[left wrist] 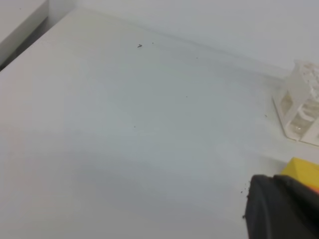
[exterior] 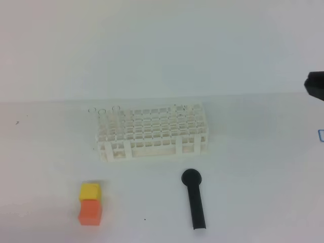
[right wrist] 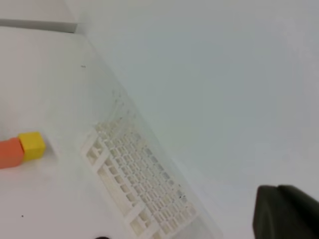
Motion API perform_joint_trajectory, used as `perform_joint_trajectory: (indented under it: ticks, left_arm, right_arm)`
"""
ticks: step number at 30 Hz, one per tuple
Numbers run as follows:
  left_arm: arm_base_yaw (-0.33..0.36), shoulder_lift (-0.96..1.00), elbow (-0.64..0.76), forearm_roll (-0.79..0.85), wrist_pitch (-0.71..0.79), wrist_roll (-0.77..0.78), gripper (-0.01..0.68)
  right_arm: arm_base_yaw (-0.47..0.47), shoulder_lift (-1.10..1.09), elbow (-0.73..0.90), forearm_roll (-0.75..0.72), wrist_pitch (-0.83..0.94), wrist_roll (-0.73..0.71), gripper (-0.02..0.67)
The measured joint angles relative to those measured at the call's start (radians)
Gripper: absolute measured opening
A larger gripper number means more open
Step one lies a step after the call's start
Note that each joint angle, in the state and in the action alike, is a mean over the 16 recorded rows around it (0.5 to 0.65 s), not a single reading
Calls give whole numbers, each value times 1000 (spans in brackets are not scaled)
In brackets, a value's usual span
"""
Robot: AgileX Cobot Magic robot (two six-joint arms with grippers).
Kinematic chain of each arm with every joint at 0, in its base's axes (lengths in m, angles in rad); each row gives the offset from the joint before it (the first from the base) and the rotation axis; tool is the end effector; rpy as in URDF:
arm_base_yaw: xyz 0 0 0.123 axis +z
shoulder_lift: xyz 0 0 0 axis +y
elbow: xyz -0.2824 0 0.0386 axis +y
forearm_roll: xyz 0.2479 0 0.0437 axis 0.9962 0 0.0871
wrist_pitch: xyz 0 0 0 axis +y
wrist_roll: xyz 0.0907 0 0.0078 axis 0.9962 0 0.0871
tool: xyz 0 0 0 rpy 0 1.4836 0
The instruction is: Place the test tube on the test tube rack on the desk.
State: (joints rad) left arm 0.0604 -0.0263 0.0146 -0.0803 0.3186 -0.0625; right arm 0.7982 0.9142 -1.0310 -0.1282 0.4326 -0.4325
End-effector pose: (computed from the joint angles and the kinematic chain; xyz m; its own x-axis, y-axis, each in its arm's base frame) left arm 0.0529 0.0009 0.1809 -0.2096 -0.1512 -0.9660 -0.0655 0.9879 -0.1404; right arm 0.1346 0.1311 0.4221 0.2210 -0.5198 -0.8252 -0.6603 0.5429 -0.5189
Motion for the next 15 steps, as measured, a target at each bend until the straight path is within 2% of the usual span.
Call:
perform_joint_trajectory:
  ticks: [15]
  left_arm:
    - [0,5,-4,0,3,0,-1]
  right_arm:
    - [-18,-50,16,-27,-13,13,-1]
